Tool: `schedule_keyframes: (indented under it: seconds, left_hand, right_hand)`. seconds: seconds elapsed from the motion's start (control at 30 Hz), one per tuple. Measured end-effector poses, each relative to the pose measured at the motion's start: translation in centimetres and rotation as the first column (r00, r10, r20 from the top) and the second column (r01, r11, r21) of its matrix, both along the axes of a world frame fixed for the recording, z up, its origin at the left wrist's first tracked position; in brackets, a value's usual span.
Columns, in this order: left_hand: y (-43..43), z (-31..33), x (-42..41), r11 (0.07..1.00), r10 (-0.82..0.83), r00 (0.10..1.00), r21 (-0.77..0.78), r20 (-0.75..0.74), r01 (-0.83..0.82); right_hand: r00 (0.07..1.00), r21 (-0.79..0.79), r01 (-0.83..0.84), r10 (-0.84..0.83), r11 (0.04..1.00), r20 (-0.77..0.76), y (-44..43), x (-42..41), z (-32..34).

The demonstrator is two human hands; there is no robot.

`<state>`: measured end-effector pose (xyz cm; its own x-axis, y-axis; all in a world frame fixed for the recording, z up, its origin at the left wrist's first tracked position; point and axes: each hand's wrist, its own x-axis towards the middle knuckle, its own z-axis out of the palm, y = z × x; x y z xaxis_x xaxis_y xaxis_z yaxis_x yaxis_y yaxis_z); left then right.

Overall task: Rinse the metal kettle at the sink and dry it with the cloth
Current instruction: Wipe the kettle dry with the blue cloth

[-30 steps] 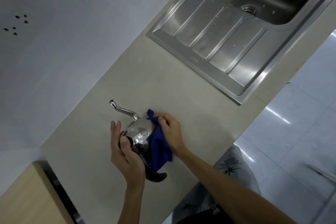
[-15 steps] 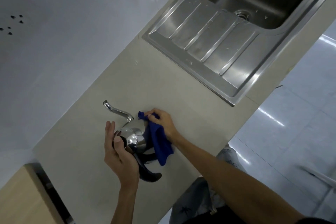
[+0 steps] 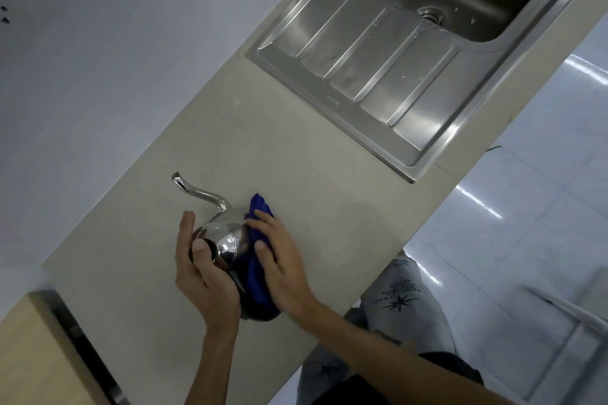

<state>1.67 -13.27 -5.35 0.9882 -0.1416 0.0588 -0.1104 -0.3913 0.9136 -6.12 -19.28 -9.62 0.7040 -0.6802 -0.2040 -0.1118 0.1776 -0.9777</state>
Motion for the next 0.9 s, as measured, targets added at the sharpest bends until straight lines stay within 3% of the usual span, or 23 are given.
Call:
schedule_keyframes:
  seconds: [0.1,0.2,0.27,0.37,0.5,0.7,0.9]
  left_hand:
    - [0.0,-0.1,0.0,1.0,-0.007,1.0,-0.006,-0.012,0.007]
    - [0.2,-0.2,0.1,1.0,-0.011,1.0,-0.004,-0.001,0.011]
    - [-0.1,-0.3,-0.1,1.0,-0.019,1.0,0.016,0.003,0.019]
    - [0.3,-0.2,-0.3,0.997,-0.037,0.999,0.073,-0.005,0.037]
    - [0.7,1.0,-0.7,0.988,-0.069,0.992,0.128,-0.105,0.083]
    - [2.7,2.7,-4.6,0.973,0.01,0.972,0.227,-0.233,0.044]
    - [4.3,2.3,-6.3,0.951,-0.074,0.965,0.272,-0.25,0.144]
  right_hand:
    - [0.996,-0.06,0.015,-0.01,0.998,0.086,1.1,-0.1,0.5]
    - [0.999,0.047,0.043,-0.042,0.998,-0.021,-2.3,2.0,-1.9]
    - [0.992,0.085,-0.044,0.054,0.995,-0.111,-5.3,3.4,-3.5]
    - [0.94,-0.025,-0.273,0.261,0.962,-0.218,-8.7,6.0,-3.9]
    - [0.765,-0.218,-0.633,0.554,0.743,-0.329,-11.5,10.0,-1.5]
    - [0.542,-0.336,-0.84,0.699,0.426,-0.468,-12.3,13.0,2.8]
    - [0.42,-0.29,-0.906,0.729,0.307,-0.541,-12.4,13.1,5.0]
